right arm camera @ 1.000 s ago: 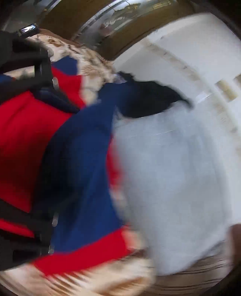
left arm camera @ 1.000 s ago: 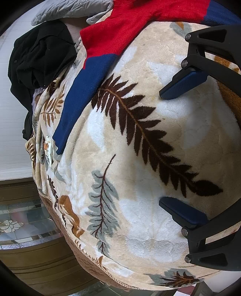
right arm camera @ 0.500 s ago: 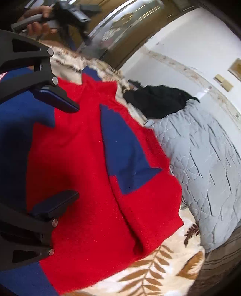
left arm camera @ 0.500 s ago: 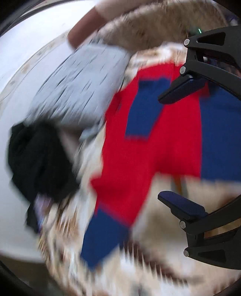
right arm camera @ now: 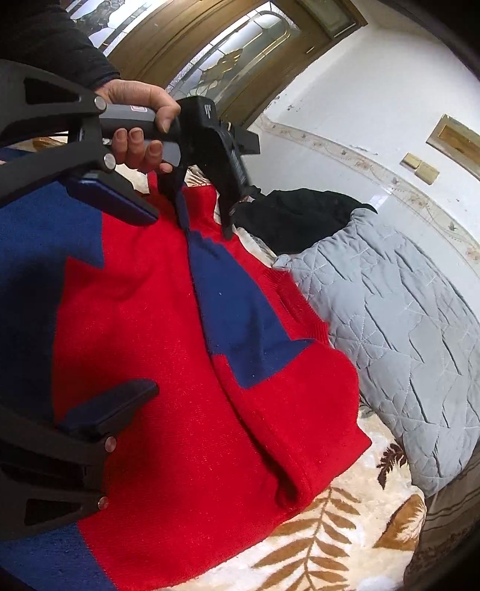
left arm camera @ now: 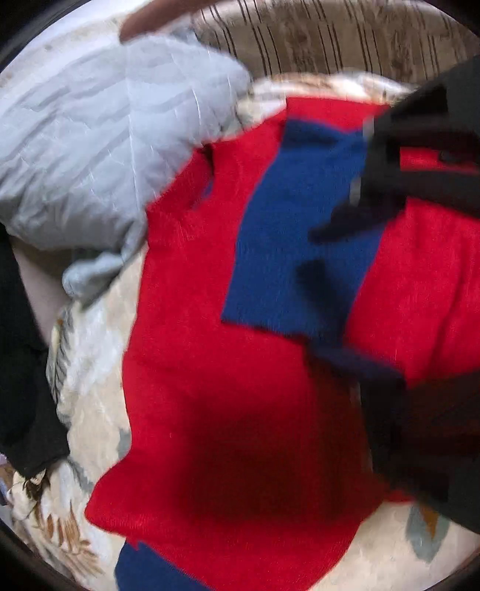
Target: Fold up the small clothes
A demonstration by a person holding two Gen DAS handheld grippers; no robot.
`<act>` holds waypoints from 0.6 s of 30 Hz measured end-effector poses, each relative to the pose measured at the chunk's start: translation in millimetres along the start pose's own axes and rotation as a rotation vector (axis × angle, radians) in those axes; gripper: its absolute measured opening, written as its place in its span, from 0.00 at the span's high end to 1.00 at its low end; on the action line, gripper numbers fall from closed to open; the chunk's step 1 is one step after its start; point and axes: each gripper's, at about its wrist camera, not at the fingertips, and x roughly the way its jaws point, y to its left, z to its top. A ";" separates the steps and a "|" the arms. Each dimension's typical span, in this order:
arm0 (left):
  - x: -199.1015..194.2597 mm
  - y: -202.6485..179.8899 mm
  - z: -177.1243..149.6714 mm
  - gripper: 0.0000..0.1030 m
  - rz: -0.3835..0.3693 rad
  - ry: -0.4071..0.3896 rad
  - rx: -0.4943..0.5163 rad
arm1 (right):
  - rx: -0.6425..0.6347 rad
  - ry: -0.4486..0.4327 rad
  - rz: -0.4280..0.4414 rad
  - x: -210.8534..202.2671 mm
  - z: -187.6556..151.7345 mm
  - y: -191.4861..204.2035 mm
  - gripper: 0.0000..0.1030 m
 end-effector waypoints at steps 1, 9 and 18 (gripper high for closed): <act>-0.1 1.3 0.1 0.90 0.018 0.007 -0.006 | 0.000 0.001 -0.001 0.5 0.0 0.1 0.15; -84.0 11.9 -30.1 0.93 -0.043 -0.259 0.025 | -0.005 0.008 -0.011 2.6 0.8 0.1 0.15; -32.8 43.6 -43.2 0.90 0.023 -0.147 0.036 | 0.017 0.048 -0.007 -7.6 31.3 12.1 0.14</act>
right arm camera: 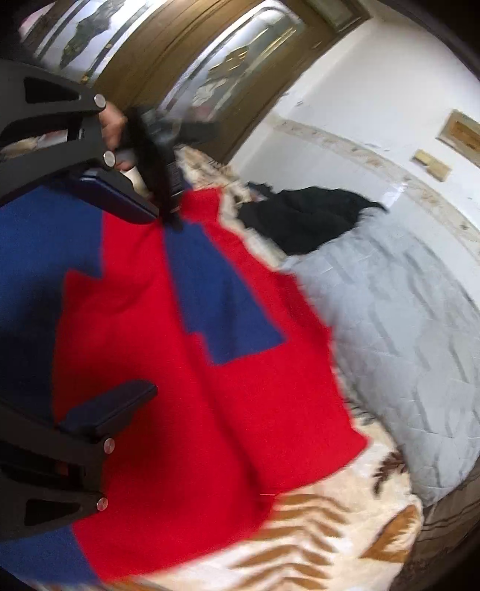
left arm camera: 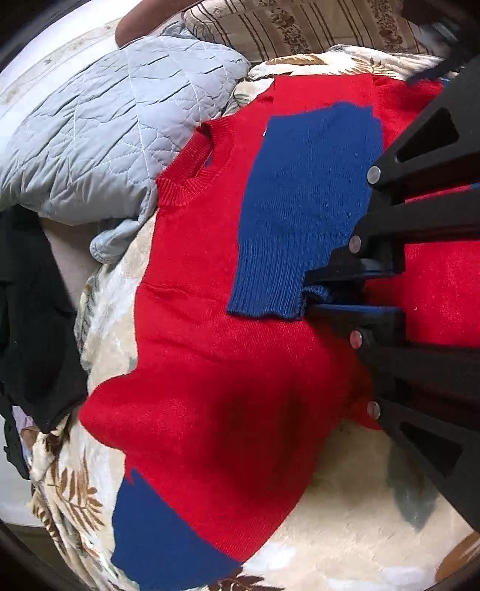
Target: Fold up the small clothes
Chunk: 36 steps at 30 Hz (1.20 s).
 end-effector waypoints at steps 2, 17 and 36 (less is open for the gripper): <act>7.0 -0.6 2.4 0.90 -0.004 -0.005 -0.004 | 0.082 -0.020 0.047 0.5 34.9 -6.3 0.09; -110.2 161.2 45.4 0.22 -0.220 -0.235 -0.358 | -0.112 -0.039 -0.158 3.4 -2.9 8.6 0.04; -54.0 298.0 122.5 0.95 0.001 -0.188 -0.610 | -0.117 0.023 -0.160 19.8 -27.2 -5.3 0.04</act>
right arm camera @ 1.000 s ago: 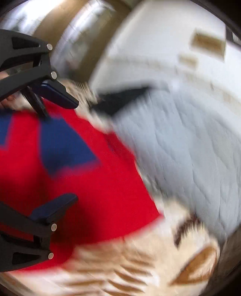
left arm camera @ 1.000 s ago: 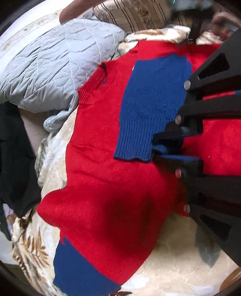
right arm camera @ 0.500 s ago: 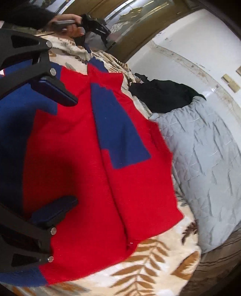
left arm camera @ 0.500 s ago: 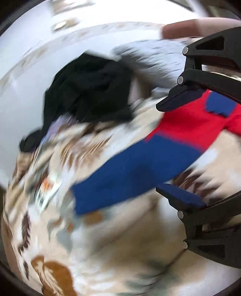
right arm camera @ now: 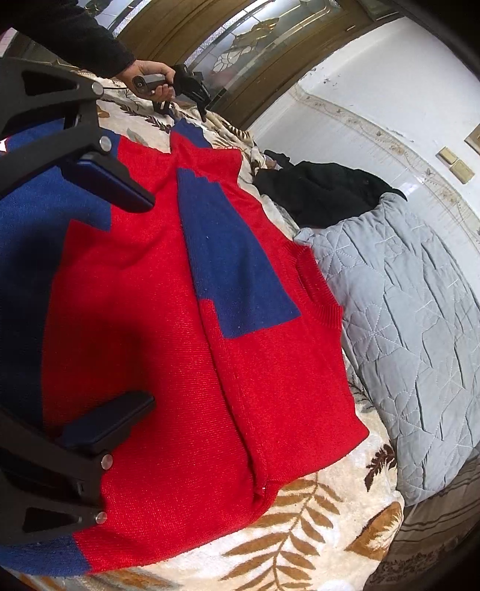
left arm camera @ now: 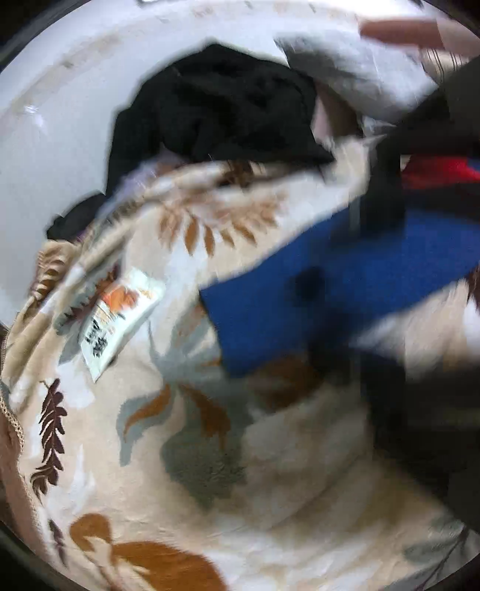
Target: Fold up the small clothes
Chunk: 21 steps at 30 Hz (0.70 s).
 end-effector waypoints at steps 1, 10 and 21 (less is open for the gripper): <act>2.5 2.2 1.0 0.95 0.005 0.013 -0.012 | -0.001 0.001 -0.001 0.6 0.4 0.6 0.04; -130.2 -175.0 -79.5 0.95 -0.144 -0.233 0.511 | 0.012 -0.015 0.022 -1.1 -1.3 -3.2 0.04; -79.3 -359.0 -344.3 0.91 -0.401 0.143 1.009 | 0.063 -0.066 0.104 -11.3 -0.3 -11.8 0.04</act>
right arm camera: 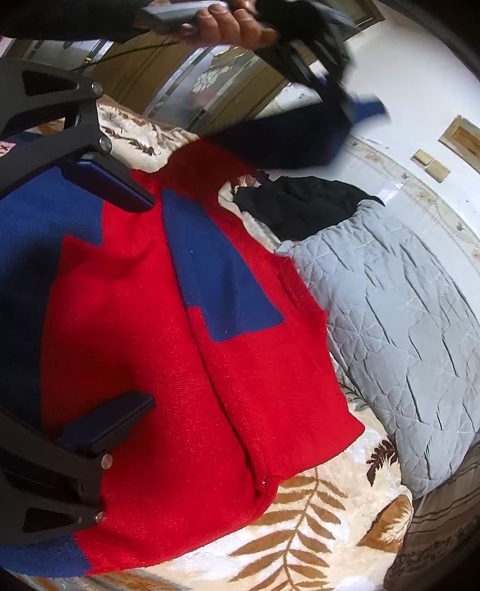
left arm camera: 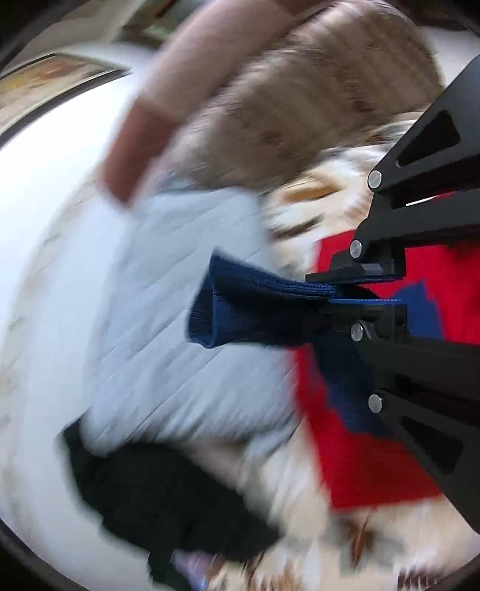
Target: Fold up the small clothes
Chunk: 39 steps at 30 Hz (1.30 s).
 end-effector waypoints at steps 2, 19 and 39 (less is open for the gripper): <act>51.8 2.0 -29.1 0.78 0.041 0.160 -0.002 | 0.010 -0.011 0.021 -2.5 0.3 -2.1 0.04; -37.4 188.7 -126.2 0.35 0.306 0.104 -0.379 | 0.203 -0.017 -0.039 -8.7 85.1 -15.5 0.04; -24.2 204.3 -149.7 0.34 0.286 0.074 -0.370 | -0.117 0.068 -0.472 16.5 120.1 19.5 0.81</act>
